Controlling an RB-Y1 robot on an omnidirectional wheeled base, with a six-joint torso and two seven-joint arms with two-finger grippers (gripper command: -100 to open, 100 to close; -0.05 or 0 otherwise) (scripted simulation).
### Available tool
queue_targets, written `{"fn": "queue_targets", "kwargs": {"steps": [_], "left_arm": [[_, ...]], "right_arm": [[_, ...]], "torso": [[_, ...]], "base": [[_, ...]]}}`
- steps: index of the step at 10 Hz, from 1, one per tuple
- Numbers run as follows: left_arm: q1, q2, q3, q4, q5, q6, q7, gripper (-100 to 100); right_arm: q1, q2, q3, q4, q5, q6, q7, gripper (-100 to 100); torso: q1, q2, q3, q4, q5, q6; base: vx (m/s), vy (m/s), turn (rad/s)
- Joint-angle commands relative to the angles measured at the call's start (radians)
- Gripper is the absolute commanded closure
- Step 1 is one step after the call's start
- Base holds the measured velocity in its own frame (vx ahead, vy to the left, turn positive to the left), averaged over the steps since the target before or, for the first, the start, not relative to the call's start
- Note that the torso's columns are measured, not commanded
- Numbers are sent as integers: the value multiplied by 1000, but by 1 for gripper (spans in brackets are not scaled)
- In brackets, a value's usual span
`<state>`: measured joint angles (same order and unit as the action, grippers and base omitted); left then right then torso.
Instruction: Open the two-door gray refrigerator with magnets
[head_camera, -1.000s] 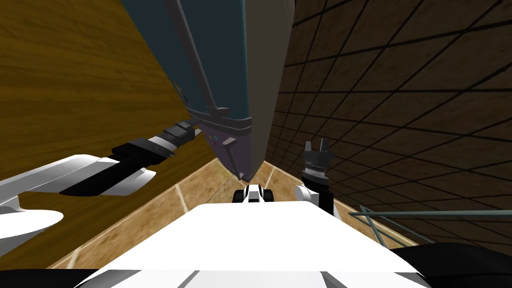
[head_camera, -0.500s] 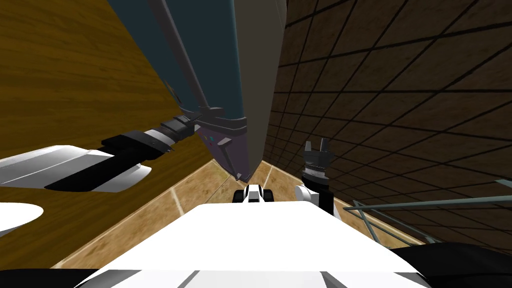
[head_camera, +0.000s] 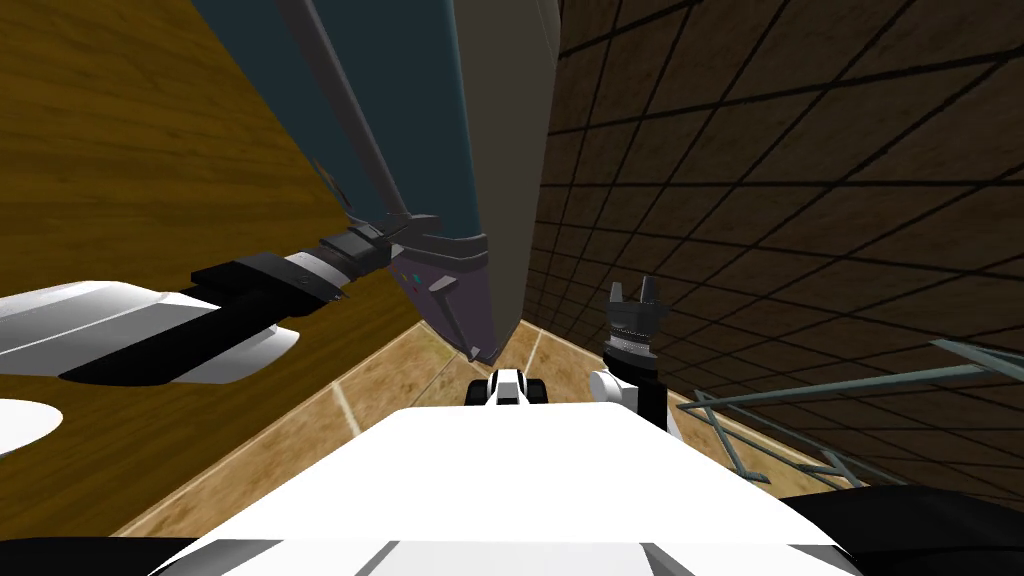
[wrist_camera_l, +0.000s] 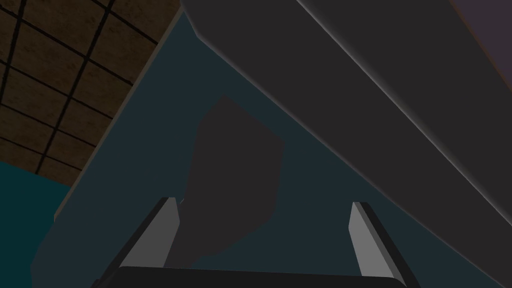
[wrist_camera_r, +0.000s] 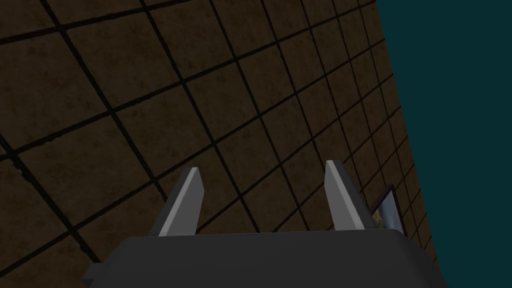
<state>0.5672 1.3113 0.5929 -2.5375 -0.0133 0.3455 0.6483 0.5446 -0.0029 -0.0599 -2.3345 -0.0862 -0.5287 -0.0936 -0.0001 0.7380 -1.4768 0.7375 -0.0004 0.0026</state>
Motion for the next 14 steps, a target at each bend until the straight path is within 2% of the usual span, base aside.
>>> {"fn": "queue_targets", "kwargs": {"steps": [1,3,4,5,6,7,8,9,10,12,14], "left_arm": [[-15,7,-4,59,3,-3,-5,-100],[-28,15,-4,127,9,-8,-12,-100],[-28,15,-4,133,9,-8,-12,-100],[-34,19,-3,170,11,-10,-16,-100],[-34,19,-3,170,11,-10,-16,-100],[-40,23,-3,207,14,-12,-19,-100],[-40,23,-3,207,14,-12,-19,-100],[-47,27,-3,244,17,-14,-23,-100],[-47,27,-3,244,17,-14,-23,-100],[-60,34,-2,318,23,-18,-30,-100],[-66,38,-2,355,26,-21,-34,-100]], "right_arm": [[0,0,0,0,0,0,0,0],[0,0,0,0,0,0,0,0],[0,0,0,0,0,0,0,0],[0,0,0,0,0,0,0,0],[0,0,0,0,0,0,0,0],[0,0,0,0,0,0,0,0],[0,0,0,0,0,0,0,0],[0,0,0,0,0,0,0,0],[0,0,0,0,0,0,0,0],[0,0,0,0,0,0,0,0],[0,0,0,0,0,0,0,0]], "torso": [[0,-1,-1,0,-1,0],[0,-3,-2,0,0,-1],[-1,-5,-3,-1,-1,0],[-1,-5,-3,-1,0,-3],[0,-5,-3,-1,0,-1],[1,-6,-3,-1,0,-2],[1,-6,-4,-2,1,0],[1,-6,-4,-2,0,-1],[1,-7,-5,-1,-1,0],[2,-9,-8,-2,-1,1],[-1,-10,-7,-2,-1,1]], "base": [[-98,0,-123],[-102,-17,-253],[-84,-18,-101],[-71,-19,-174],[-60,-12,-98],[-72,-16,-192],[-63,-11,-111],[-75,-22,-177],[-68,-17,-104],[-98,-29,-262],[-105,-30,-211]]}}
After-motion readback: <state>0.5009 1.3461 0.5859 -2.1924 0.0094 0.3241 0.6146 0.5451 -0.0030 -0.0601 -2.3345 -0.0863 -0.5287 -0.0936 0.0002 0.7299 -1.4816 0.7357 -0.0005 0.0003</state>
